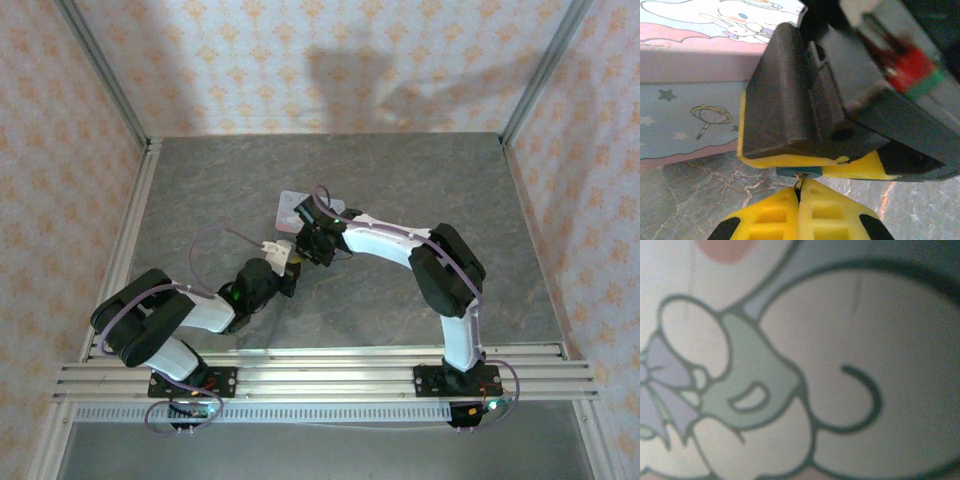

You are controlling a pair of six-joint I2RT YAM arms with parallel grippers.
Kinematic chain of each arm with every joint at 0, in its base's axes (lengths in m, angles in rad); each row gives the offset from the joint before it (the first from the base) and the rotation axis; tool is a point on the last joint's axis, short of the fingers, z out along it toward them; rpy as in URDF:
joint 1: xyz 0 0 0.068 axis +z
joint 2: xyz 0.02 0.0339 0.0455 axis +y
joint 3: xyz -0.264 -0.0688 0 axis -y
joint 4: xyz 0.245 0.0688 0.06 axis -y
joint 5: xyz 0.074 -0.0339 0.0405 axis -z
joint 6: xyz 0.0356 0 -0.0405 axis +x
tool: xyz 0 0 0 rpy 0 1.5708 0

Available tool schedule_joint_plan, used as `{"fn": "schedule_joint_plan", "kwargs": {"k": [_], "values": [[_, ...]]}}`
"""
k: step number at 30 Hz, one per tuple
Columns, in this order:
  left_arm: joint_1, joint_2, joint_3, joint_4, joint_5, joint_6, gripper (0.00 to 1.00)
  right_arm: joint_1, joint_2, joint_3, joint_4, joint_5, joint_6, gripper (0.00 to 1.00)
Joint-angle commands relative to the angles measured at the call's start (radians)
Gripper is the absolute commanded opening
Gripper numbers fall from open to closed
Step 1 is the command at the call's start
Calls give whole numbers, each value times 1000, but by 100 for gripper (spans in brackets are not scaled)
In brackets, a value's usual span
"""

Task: Unlock the padlock with the key

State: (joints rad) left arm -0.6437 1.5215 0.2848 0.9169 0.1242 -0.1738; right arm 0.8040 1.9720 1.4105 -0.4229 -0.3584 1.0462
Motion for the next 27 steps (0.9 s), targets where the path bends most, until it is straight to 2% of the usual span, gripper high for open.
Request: {"fn": "schedule_joint_plan", "kwargs": {"k": [1,9,16,22,27], "values": [[21,4,-19,13,104,-67,0,7,-16,-40,-34,-55,57,35],[41,95,-21,95,118,-108,0,6,-63,-66,-28,-21,51,46],[43,120,-16,100,109,-119,0,6,-119,-92,-52,25,32,49],[49,74,-25,62,100,-109,0,5,-170,-119,-62,85,18,50],[48,-27,-30,-29,118,-99,0,6,-213,-172,16,108,48,50]]}}
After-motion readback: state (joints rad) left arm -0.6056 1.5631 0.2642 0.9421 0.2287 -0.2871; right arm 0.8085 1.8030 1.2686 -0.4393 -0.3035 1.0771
